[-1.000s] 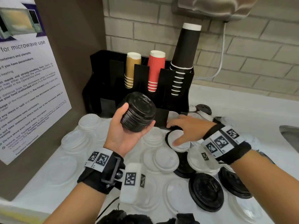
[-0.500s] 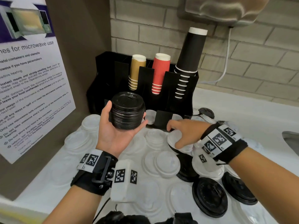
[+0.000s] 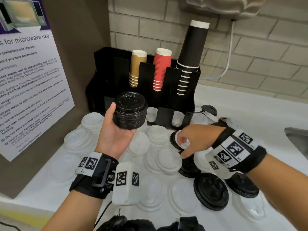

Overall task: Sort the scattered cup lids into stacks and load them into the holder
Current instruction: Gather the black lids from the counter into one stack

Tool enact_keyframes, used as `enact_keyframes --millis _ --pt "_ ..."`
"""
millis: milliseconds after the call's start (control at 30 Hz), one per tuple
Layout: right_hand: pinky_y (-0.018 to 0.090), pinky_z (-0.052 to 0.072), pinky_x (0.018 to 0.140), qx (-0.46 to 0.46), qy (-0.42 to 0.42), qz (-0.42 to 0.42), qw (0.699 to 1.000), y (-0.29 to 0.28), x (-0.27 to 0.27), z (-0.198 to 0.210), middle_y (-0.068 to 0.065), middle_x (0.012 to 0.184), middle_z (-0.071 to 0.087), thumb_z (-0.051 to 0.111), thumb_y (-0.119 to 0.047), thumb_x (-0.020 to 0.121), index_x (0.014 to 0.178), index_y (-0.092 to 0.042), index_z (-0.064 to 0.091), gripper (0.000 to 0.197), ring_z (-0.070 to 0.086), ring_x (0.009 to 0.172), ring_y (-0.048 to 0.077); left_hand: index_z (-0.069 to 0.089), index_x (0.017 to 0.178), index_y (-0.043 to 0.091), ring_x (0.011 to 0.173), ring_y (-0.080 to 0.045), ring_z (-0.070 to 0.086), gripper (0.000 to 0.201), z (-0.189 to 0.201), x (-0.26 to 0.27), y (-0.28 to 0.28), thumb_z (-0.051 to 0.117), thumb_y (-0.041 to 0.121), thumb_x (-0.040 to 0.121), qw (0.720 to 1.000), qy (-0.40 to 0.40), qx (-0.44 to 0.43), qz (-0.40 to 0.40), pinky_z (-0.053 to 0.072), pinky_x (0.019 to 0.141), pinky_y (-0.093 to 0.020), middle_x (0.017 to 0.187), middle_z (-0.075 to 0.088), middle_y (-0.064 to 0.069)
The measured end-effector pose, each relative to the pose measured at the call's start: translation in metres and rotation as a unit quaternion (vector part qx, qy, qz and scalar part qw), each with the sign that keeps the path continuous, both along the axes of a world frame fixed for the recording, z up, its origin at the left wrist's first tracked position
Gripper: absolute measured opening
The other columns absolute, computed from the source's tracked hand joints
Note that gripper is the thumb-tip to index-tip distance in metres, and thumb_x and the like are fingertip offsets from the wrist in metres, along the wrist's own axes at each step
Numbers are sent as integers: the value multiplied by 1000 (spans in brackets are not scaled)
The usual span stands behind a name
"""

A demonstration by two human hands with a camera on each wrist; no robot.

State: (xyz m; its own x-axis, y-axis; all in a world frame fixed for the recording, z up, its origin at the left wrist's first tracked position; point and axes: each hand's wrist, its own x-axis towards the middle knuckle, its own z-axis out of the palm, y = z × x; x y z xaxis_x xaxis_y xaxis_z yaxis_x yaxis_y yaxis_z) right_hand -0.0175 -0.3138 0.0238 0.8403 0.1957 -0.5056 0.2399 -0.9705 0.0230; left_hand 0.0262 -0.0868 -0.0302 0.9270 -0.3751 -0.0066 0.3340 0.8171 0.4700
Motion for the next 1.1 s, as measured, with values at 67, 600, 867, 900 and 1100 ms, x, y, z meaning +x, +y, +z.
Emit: enact_keyframes --millis 67,600,867,900,1100 --pt "31 43 84 -64 10 -4 998 -6 -9 -13 1 120 54 69 -54 77 127 -22 51 63 51 108 21 54 133 10 121 -27 61 55 -3 -4 -5 50 43 90 1000 -9 2 -1 52 97 -40 131 62 -14" --pt "36 44 87 -57 -13 -32 998 -9 -20 -47 3 121 53 75 -56 68 137 -29 38 83 49 113 24 75 109 10 119 -28 62 49 -10 -15 -14 51 48 89 998 -31 -5 -48 54 94 -40 127 64 -16" --pt "35 50 82 26 -4 -46 999 -16 -14 -33 -4 107 48 77 -36 67 127 -33 41 70 54 95 18 52 138 8 117 -31 62 52 0 -12 -13 51 35 93 999 -32 20 -24 56 87 -41 131 61 -17" --pt "34 52 79 66 1 -62 996 -20 -13 -27 -4 106 47 78 -32 66 123 -33 40 68 54 91 17 41 145 8 118 -32 62 59 1 -11 -13 51 34 93 999 -32 22 -17 56 86 -42 134 59 -18" --pt "36 55 73 327 -45 -126 935 -27 -10 -2 4 105 55 79 -10 70 110 -26 40 58 63 94 31 31 149 7 133 -32 49 69 -1 -7 -18 53 37 91 997 -66 44 -25 51 99 -46 148 44 -18"
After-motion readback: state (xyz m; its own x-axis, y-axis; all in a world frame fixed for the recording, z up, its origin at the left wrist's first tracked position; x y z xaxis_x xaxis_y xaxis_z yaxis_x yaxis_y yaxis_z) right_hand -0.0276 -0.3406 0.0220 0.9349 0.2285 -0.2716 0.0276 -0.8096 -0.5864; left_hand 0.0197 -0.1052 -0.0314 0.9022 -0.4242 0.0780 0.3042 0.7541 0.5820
